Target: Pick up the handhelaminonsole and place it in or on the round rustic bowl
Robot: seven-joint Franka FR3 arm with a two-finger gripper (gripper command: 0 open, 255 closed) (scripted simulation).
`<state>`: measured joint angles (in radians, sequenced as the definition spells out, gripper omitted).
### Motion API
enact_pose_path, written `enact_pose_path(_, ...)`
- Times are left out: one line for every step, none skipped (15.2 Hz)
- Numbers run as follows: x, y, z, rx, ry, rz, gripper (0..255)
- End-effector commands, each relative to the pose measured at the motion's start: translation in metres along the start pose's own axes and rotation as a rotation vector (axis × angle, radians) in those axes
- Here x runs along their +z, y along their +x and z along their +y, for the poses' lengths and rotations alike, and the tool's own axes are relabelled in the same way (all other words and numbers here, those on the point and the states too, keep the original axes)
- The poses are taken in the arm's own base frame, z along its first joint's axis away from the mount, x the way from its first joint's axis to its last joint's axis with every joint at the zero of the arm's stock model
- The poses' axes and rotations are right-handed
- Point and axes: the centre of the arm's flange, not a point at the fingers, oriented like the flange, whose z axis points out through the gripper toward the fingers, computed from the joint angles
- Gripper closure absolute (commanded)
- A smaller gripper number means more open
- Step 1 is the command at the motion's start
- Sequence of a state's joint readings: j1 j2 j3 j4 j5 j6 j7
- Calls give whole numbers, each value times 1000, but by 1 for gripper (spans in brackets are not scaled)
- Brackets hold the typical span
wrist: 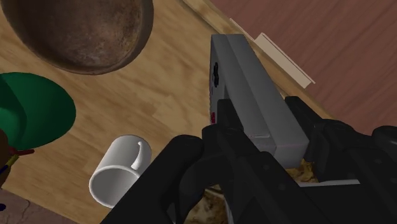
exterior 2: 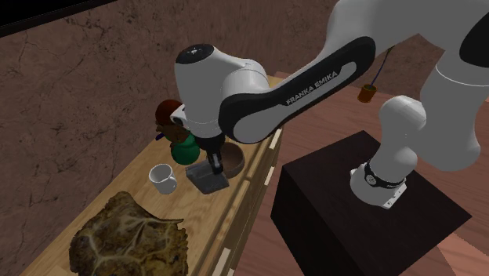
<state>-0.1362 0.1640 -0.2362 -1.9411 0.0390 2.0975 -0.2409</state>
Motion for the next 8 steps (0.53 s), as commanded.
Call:
enact_pose_path(-7,-1,-1,0,0,0,255)
enact_pose_path(-11,-7,10,0,0,0,255)
enact_pose_path(-14,-14,22,0,0,0,255)
enact_pose_path(-17,-20,33,0,0,0,255)
enact_pose_path(-20,-27,44,0,0,0,255)
enact_pose_path(-23,-33,55,0,0,0,255)
enact_pose_path(-27,-39,66,0,0,0,255)
enact_pose_path(-30,-46,77,0,0,0,255)
